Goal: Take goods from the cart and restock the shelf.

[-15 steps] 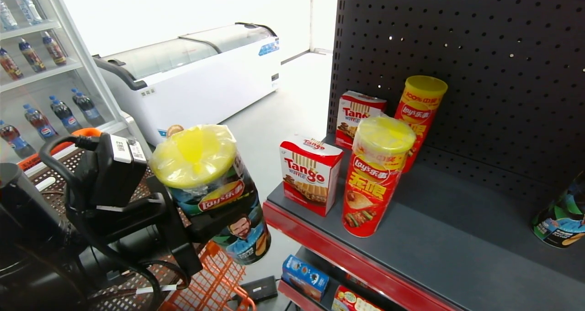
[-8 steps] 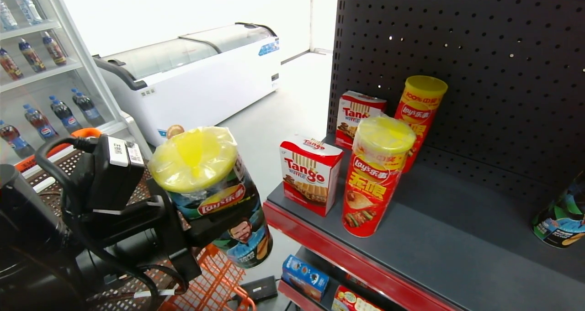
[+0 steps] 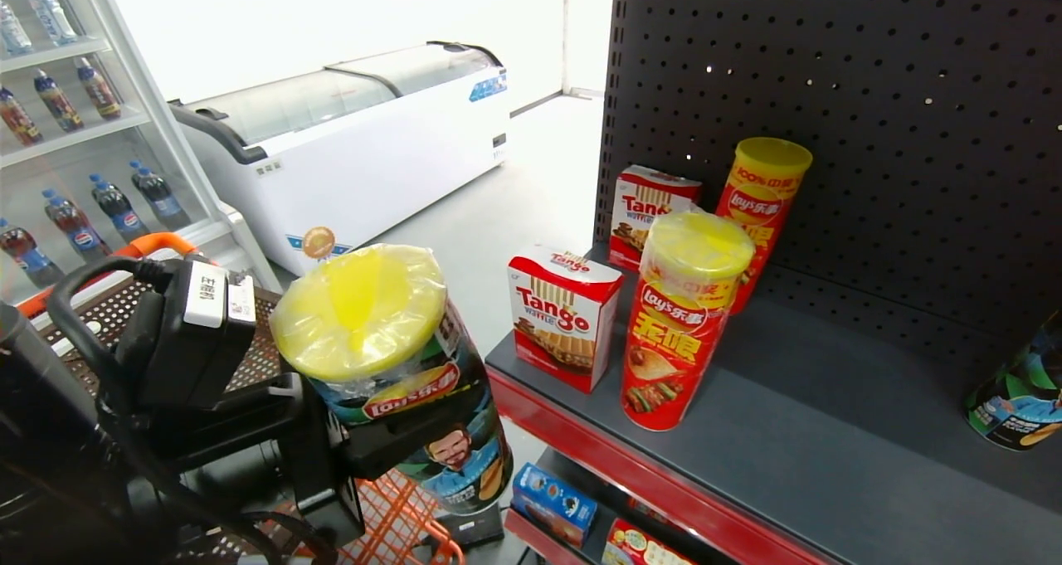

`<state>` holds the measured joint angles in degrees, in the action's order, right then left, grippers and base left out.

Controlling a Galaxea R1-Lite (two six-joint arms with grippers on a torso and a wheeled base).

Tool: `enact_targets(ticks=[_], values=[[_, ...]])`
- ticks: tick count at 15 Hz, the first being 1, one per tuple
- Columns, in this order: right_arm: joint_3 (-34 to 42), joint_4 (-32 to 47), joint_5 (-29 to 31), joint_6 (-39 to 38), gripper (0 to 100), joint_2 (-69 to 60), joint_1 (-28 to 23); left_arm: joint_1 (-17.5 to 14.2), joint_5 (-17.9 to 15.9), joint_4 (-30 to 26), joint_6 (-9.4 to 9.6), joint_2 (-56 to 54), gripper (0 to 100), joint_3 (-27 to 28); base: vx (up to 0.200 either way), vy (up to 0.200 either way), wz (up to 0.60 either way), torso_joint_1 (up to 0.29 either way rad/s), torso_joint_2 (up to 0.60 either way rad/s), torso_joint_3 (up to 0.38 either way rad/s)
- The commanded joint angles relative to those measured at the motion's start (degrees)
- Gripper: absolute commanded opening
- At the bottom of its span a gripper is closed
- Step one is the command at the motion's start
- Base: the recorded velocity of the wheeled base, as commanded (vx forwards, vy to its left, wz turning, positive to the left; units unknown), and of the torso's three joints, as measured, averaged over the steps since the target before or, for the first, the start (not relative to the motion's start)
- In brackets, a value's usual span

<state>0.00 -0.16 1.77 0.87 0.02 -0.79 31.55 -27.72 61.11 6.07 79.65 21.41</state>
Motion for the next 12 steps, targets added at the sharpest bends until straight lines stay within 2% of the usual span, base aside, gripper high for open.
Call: enact_targets(ticks=[1,2,4,12], values=[[0.0,-0.02,-0.01,0.01,100,0.06,0.0,0.53,-0.14,-1.08,-0.01,-1.52,0,0.39,0.0,0.0,0.0,0.0,0.0,0.0],[0.0,-0.02,-0.01,0.01,100,0.06,0.0,1.15,-0.14,-2.4,-0.01,-2.31,0,0.39,0.0,0.0,0.0,0.0,0.0,0.0],[0.0,-0.02,-0.01,0.01,100,0.06,0.0,1.23,-0.76,-4.42,-0.01,-3.45,0,0.48,0.0,0.0,-0.6,0.005,0.0,0.0],[0.0,-0.02,-0.01,0.01,100,0.06,0.0,1.06,-0.84,-4.51,-0.01,-3.45,0,1.09,0.0,0.0,-0.6,0.004,0.0,0.002]])
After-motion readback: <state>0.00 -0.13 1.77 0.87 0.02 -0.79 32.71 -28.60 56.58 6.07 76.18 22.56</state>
